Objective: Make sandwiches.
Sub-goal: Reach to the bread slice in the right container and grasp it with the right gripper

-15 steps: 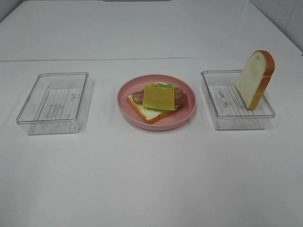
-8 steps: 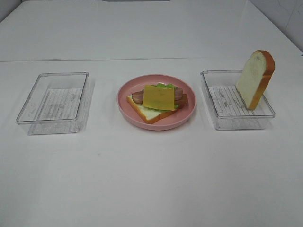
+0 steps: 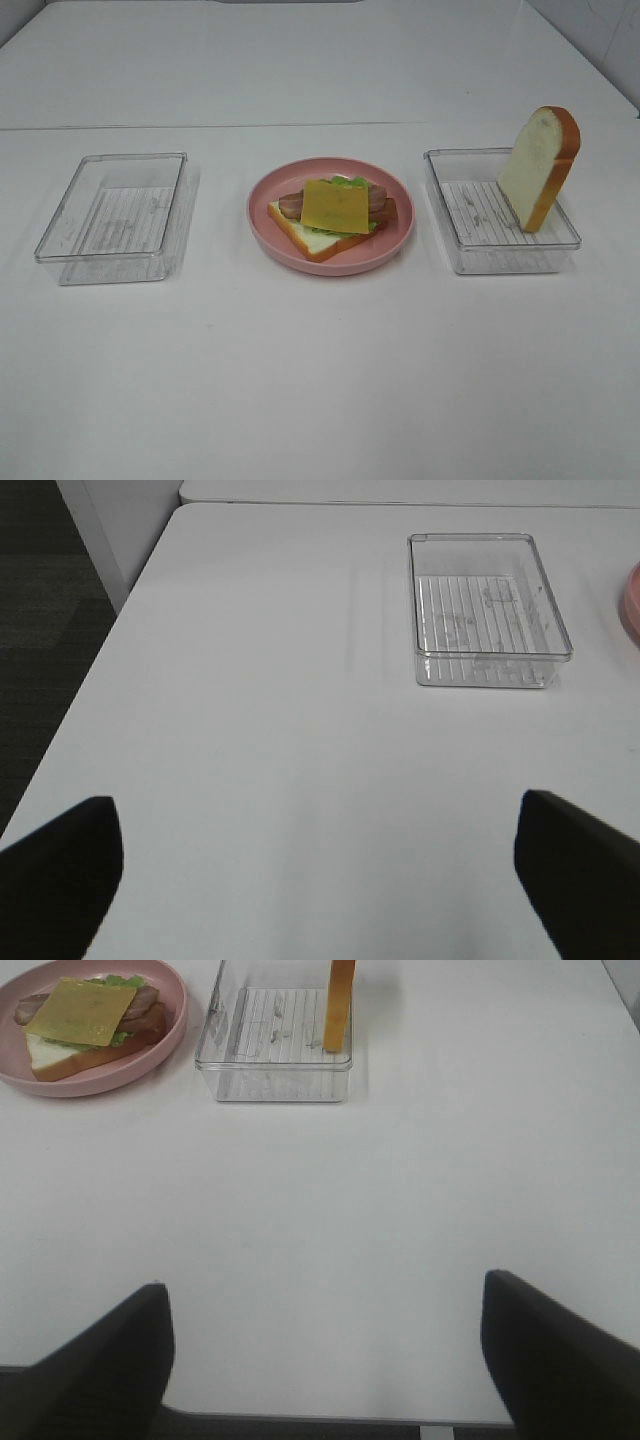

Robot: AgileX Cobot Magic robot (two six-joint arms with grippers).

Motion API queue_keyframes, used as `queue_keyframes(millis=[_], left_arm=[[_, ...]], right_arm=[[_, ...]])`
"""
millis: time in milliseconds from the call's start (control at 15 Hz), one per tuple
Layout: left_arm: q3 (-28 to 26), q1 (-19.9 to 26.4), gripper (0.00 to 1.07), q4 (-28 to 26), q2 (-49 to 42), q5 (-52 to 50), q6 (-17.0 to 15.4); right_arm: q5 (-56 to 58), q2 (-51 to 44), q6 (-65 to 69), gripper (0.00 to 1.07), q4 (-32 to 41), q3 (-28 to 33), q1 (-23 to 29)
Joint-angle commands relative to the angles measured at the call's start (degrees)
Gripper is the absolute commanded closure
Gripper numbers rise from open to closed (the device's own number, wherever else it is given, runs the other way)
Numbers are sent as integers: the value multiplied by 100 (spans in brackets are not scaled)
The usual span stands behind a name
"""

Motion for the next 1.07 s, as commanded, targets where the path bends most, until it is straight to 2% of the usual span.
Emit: queue_keyframes(millis=[67,800,1000,1067], left_arm=[[17,0,6,-40,-97,-17,-11],[17,0,6,-40,-80,-17,-11],[17,0,6,-40,-86,-17,-11],[17,0,6,-40,-86,-17,-11]], right_arm=[[-52,-149,-46,26,0,29,-40],[-80,-29,218,26,-74,-29,-23],[-498,1020,991,26,-808,-413,-29],[-865,1931,1278,26,-1014,-625,-29]])
